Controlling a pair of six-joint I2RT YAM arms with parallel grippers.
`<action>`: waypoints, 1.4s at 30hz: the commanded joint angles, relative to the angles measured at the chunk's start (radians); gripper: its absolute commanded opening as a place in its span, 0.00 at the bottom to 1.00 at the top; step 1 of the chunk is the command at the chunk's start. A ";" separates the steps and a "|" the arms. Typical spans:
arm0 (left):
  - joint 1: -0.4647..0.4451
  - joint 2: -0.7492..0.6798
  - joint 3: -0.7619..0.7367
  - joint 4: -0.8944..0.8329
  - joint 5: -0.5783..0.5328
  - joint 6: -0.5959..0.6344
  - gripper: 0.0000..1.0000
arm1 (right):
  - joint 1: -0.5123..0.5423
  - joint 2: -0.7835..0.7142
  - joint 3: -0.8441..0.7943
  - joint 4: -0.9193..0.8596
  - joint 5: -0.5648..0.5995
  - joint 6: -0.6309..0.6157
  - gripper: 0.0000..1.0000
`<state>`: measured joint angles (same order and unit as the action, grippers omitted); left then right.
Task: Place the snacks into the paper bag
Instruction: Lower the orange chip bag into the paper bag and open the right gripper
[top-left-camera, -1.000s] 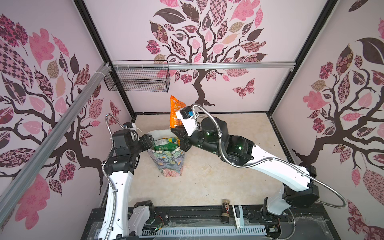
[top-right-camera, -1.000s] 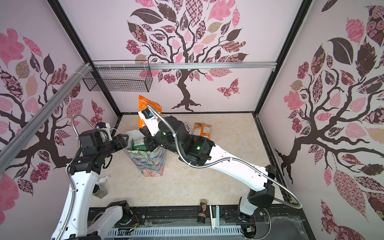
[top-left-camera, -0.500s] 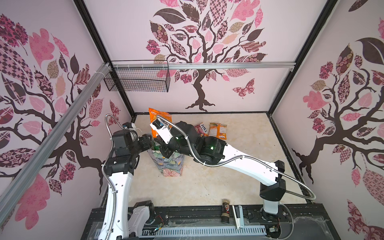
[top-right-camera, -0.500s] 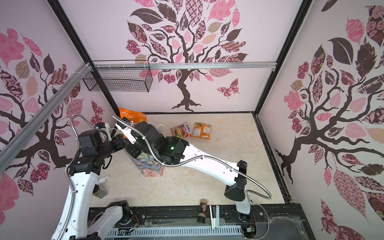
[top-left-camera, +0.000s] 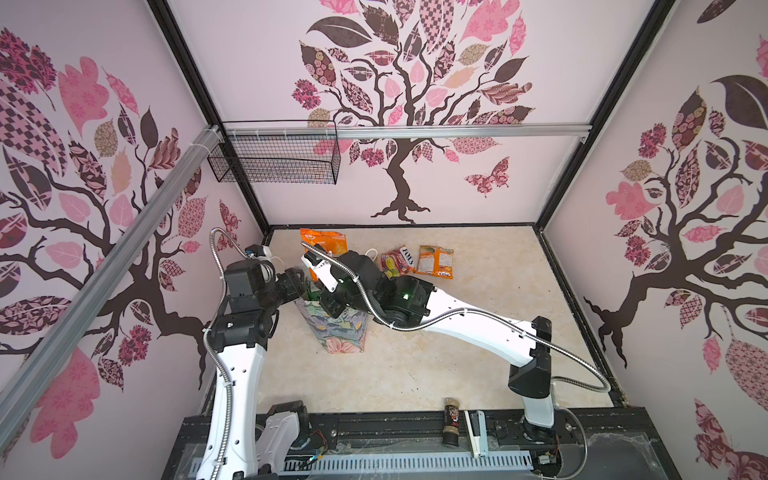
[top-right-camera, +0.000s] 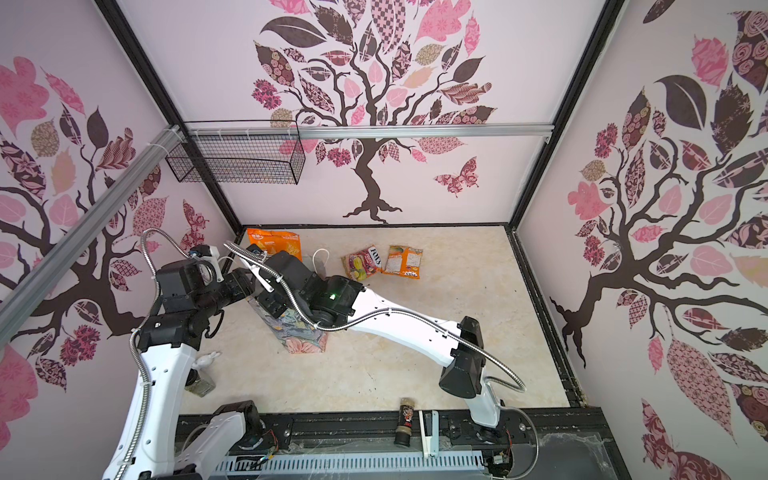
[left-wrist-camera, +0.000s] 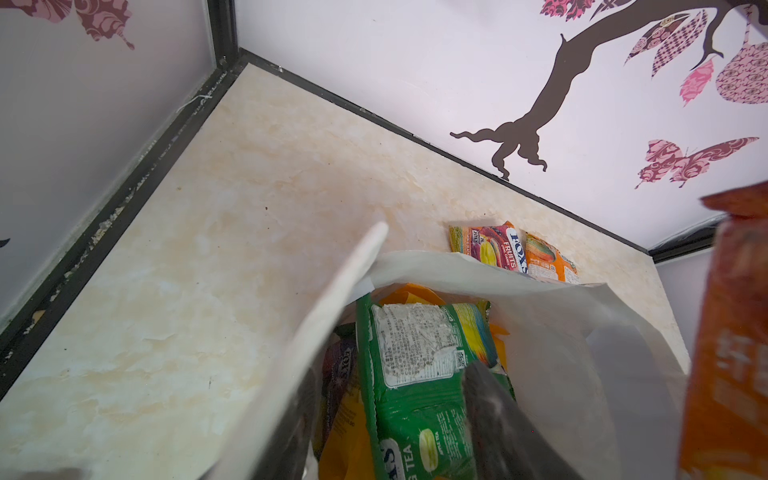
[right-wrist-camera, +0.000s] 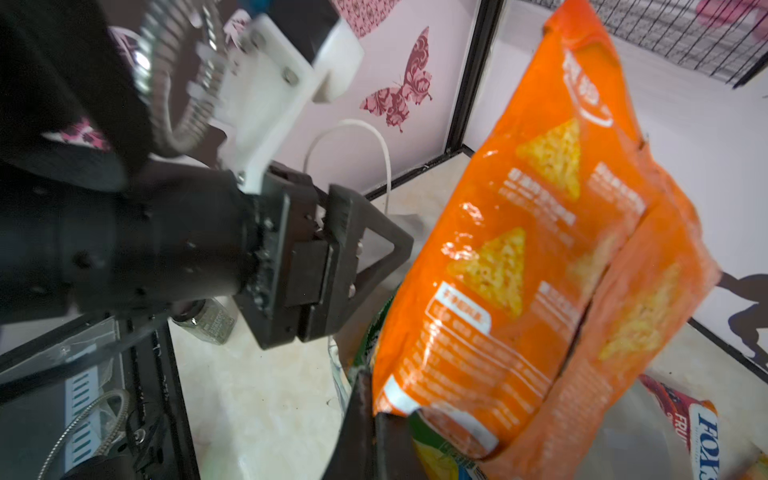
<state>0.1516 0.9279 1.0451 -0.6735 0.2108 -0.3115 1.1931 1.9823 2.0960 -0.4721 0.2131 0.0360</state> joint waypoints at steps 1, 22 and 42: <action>0.005 -0.005 -0.029 0.028 -0.008 0.000 0.61 | -0.014 -0.006 -0.021 0.022 0.002 0.023 0.00; 0.011 -0.007 -0.030 0.030 -0.007 0.000 0.62 | -0.029 -0.046 -0.111 0.046 0.003 0.051 0.15; 0.009 0.017 0.089 -0.065 -0.052 0.047 0.65 | -0.029 -0.298 -0.226 0.085 -0.019 0.047 0.33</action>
<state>0.1574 0.9367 1.0588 -0.6975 0.1844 -0.2993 1.1637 1.8561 1.9129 -0.4309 0.1875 0.0822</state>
